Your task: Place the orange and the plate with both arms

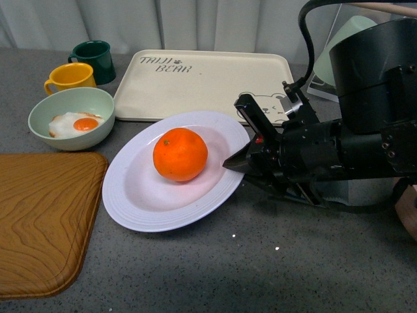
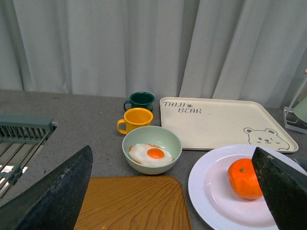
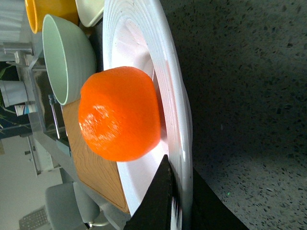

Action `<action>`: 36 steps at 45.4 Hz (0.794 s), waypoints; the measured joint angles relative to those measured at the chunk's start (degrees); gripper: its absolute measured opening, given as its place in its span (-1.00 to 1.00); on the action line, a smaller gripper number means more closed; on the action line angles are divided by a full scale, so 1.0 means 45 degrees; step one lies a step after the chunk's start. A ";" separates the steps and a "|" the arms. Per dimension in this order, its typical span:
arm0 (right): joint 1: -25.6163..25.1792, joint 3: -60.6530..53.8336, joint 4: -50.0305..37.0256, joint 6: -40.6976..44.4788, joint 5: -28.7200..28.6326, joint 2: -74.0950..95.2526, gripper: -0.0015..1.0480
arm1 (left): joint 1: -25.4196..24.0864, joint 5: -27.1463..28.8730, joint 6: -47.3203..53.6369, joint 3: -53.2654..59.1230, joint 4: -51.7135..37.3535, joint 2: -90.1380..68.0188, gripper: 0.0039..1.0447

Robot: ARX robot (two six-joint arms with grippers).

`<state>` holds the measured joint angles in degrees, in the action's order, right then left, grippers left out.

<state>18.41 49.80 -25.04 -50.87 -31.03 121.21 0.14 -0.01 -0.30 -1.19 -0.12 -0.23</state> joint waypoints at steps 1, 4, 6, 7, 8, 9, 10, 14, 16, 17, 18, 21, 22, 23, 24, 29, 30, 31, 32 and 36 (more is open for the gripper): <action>-0.0029 -0.0141 -0.0228 -0.0049 0.0000 -0.0068 -0.96 | 0.0000 0.0005 0.0000 0.0000 0.0000 0.0000 0.88; -0.0151 -0.0505 -0.1059 -0.0277 -0.0034 -0.0233 -0.96 | 0.0000 0.0005 0.0000 0.0000 0.0000 0.0000 0.88; -0.0233 -0.0612 -0.1394 -0.0384 -0.0019 -0.0291 -0.96 | 0.0000 0.0005 0.0000 0.0000 0.0000 0.0000 0.88; -0.0306 -0.0641 -0.1593 -0.0452 -0.0034 -0.0330 -0.96 | 0.0000 0.0005 0.0000 0.0000 0.0000 0.0000 0.88; -0.0389 -0.0641 -0.1778 -0.0539 -0.0063 -0.0364 -0.97 | 0.0000 0.0005 0.0000 0.0000 0.0000 0.0000 0.88; -0.0466 -0.0641 -0.1962 -0.0568 -0.0078 -0.0393 -0.98 | 0.0000 0.0000 0.0000 0.0000 0.0000 0.0000 0.88; -0.0534 -0.0636 -0.2137 -0.0631 -0.0078 -0.0437 -0.98 | 0.0000 0.0000 0.0000 0.0000 0.0000 0.0000 0.88; -0.0850 -0.0481 -0.2754 -0.1039 -0.0233 -0.0457 -0.98 | 0.0000 0.0000 0.0000 0.0000 0.0000 0.0000 0.88; -0.0933 -0.0355 -0.2919 -0.1156 -0.0238 -0.0457 -0.98 | 0.0000 0.0005 0.0000 0.0000 0.0000 0.0000 0.88; -0.0981 -0.0272 -0.3036 -0.1214 -0.0248 -0.0452 -0.98 | 0.0000 0.0000 0.0000 0.0000 0.0000 0.0000 0.88; -0.1035 -0.0165 -0.3147 -0.1341 -0.0287 -0.0423 -0.98 | 0.0000 0.0000 0.0000 0.0000 0.0000 0.0000 0.88; -0.1151 0.0379 -0.3317 -0.1530 -0.0471 -0.0223 -0.98 | 0.0000 0.0000 0.0000 0.0000 0.0000 0.0000 0.88; -0.1185 0.0612 -0.3356 -0.1579 -0.0505 -0.0121 -0.98 | 0.0000 0.0000 0.0005 0.0000 0.0000 0.0000 0.88; -0.1214 0.0840 -0.3405 -0.1661 -0.0515 0.0000 -0.98 | 0.0000 0.0005 0.0000 0.0000 0.0000 0.0000 0.88; -0.1258 0.1214 -0.3405 -0.1778 -0.0520 0.0209 -0.98 | 0.0000 0.0000 0.0000 0.0000 0.0000 0.0000 0.88; -0.1428 0.2866 -0.2832 -0.2127 -0.0549 0.1268 -0.98 | 0.0000 0.0000 0.0000 0.0000 0.0000 0.0000 0.88; -0.1467 0.3220 -0.2676 -0.2191 -0.0554 0.1515 -0.98 | 0.0000 0.0005 0.0000 0.0000 0.0000 0.0000 0.88; -0.1501 0.3580 -0.2550 -0.2249 -0.0549 0.1768 -0.98 | 0.0000 0.0005 0.0000 0.0000 0.0000 0.0000 0.88; -0.1549 0.4143 -0.2375 -0.2346 -0.0539 0.2161 -0.98 | 0.0000 0.0005 0.0000 0.0000 0.0000 0.0000 0.88; -0.1642 0.6309 -0.1481 -0.2623 -0.0515 0.3541 -0.98 | 0.0000 0.0000 0.0000 0.0000 0.0000 0.0000 0.88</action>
<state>11.03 78.19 -31.70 -62.67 -33.34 137.14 0.14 -0.01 -0.30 -1.19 -0.12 -0.23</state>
